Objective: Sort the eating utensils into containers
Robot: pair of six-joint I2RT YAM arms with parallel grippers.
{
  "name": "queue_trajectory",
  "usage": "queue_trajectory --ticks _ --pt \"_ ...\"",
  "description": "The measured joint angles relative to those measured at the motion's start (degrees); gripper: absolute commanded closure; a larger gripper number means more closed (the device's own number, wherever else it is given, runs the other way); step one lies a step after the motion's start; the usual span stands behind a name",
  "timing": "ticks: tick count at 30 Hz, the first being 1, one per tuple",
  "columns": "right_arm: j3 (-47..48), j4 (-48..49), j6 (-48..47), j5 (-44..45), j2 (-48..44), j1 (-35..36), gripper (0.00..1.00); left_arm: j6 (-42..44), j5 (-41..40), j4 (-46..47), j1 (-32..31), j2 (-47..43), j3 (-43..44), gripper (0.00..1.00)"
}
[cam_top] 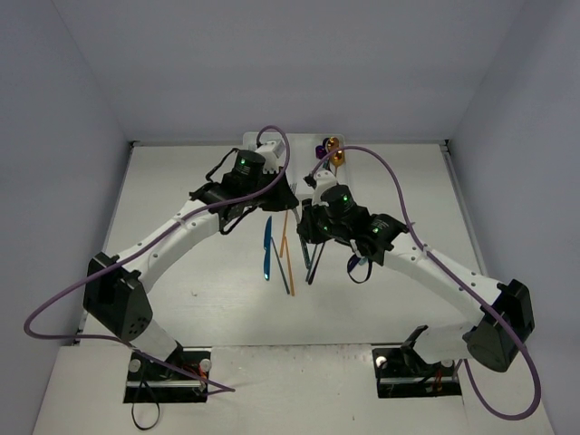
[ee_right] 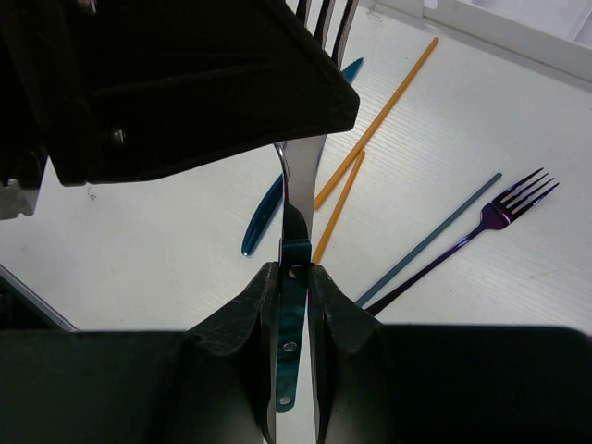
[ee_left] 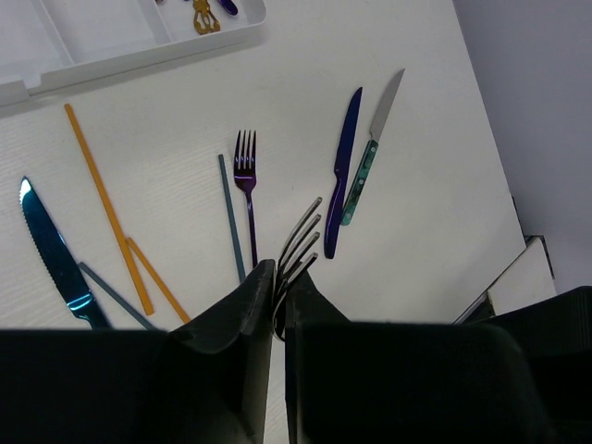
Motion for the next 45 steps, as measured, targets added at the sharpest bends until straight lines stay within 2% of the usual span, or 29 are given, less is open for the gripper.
queue_trajectory --ticks 3,5,6,11,16,21,28,30,32,34,37,39,42,45 --pt "0.0 0.2 0.2 0.4 0.0 0.0 0.52 0.7 0.2 0.2 0.1 0.1 0.1 1.00" --pt "0.0 0.8 0.1 0.6 0.0 0.0 0.40 1.8 0.2 0.1 0.6 0.3 0.2 1.00" --pt "0.0 1.1 0.4 0.8 -0.1 0.1 0.38 2.5 0.4 0.1 1.0 0.6 0.3 1.00" --pt "-0.5 1.6 0.9 3.3 -1.6 0.0 0.35 5.7 3.1 -0.3 6.9 4.1 2.5 1.00" --pt "-3.9 2.1 2.1 6.0 -6.8 -0.1 0.35 11.2 5.8 -2.6 16.2 13.4 12.0 1.00" --pt "-7.3 0.8 4.6 7.5 -12.1 -0.4 0.35 15.2 8.0 -5.2 23.2 28.0 30.0 1.00" --pt "-9.2 -1.6 8.2 8.7 -14.3 -0.7 0.35 17.2 10.6 -10.2 27.0 50.9 60.0 1.00" --pt "-9.3 -2.6 9.1 9.0 -14.3 -0.7 0.35 17.3 10.7 -10.2 27.2 56.0 66.0 1.00" --pt "-9.4 -3.4 10.1 9.4 -14.4 -0.7 0.35 17.1 10.7 -9.5 27.4 59.3 68.4 1.00" --pt "-9.4 -3.9 10.9 9.6 -14.4 -0.7 0.35 16.4 10.6 -8.2 27.4 60.9 68.3 0.92" --pt "-9.4 -4.5 11.9 9.9 -14.4 -0.7 0.35 15.4 10.3 -5.5 27.4 61.8 66.7 0.59" --pt "-9.4 -5.0 12.6 10.1 -14.4 -0.7 0.34 15.1 10.1 -4.1 27.4 61.8 65.8 0.45" --pt "-9.4 -5.5 13.2 10.8 -14.5 -0.7 0.34 15.0 10.0 -3.2 27.3 61.8 65.6 0.35" --pt "-9.4 -5.8 13.4 12.4 -14.9 -0.7 0.34 16.3 8.2 -3.6 26.7 60.1 63.5 0.34"
